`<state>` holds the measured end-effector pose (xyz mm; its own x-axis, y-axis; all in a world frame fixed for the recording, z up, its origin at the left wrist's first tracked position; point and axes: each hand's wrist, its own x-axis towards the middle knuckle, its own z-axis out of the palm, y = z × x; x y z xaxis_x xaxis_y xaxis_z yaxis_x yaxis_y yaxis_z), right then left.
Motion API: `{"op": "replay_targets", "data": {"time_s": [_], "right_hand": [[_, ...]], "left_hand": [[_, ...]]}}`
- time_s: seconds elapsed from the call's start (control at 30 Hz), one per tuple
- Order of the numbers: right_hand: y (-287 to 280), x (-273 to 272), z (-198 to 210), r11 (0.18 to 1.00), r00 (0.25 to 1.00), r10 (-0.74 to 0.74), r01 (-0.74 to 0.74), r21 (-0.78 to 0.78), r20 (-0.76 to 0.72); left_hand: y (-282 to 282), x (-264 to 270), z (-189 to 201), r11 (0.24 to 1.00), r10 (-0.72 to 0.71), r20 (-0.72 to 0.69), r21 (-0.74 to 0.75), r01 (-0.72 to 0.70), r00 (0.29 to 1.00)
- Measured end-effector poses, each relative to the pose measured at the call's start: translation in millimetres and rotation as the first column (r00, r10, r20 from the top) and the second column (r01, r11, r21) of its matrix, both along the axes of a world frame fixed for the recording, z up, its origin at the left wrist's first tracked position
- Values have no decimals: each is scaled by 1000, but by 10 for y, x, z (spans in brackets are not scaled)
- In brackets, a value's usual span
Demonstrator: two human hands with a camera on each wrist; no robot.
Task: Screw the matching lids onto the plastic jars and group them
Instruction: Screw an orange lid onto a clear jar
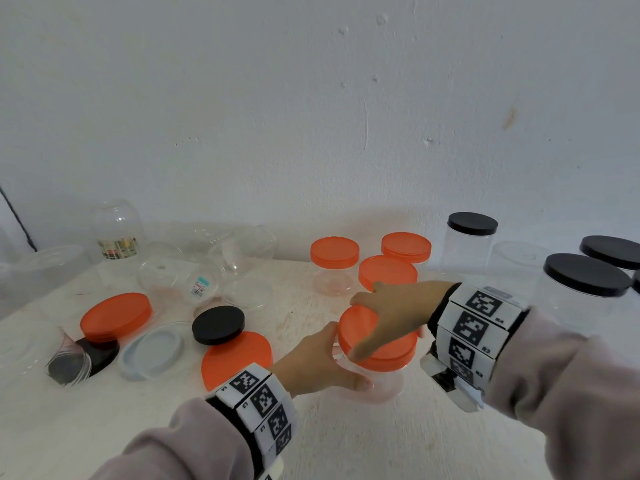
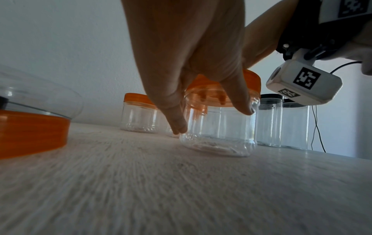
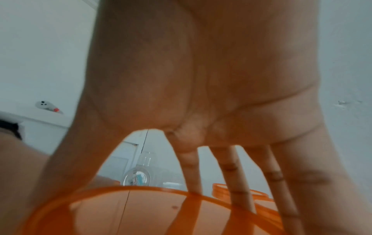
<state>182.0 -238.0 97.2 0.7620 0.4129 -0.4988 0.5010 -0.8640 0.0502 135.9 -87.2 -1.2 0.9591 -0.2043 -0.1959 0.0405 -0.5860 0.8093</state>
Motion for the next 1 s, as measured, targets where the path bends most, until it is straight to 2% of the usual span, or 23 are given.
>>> {"op": "replay_targets", "data": {"time_s": [0.13, 0.33, 0.57, 0.67, 0.83, 1.0], "right_hand": [[-26, 11, -10, 999, 1000, -31, 31, -25, -1], [-54, 43, 64, 997, 995, 73, -70, 37, -62], [-70, 43, -14, 1000, 1000, -10, 10, 0, 1], [-89, 63, -7, 1000, 1000, 6, -7, -27, -11], [-78, 63, 11, 996, 995, 80, -78, 34, -63], [-85, 73, -33, 1000, 999, 23, -23, 15, -28]], "left_hand": [[1, -3, 3, 1000, 0, -8, -4, 0, 1000], [-6, 8, -4, 1000, 2, 5, 10, -3, 1000], [1, 10, -17, 1000, -1, 0, -14, 1, 1000], [5, 15, -23, 1000, 0, -4, -17, 0, 1000], [2, 31, -35, 1000, 3, 2, -2, -3, 1000], [8, 40, -47, 1000, 2, -2, -9, -2, 1000]]}}
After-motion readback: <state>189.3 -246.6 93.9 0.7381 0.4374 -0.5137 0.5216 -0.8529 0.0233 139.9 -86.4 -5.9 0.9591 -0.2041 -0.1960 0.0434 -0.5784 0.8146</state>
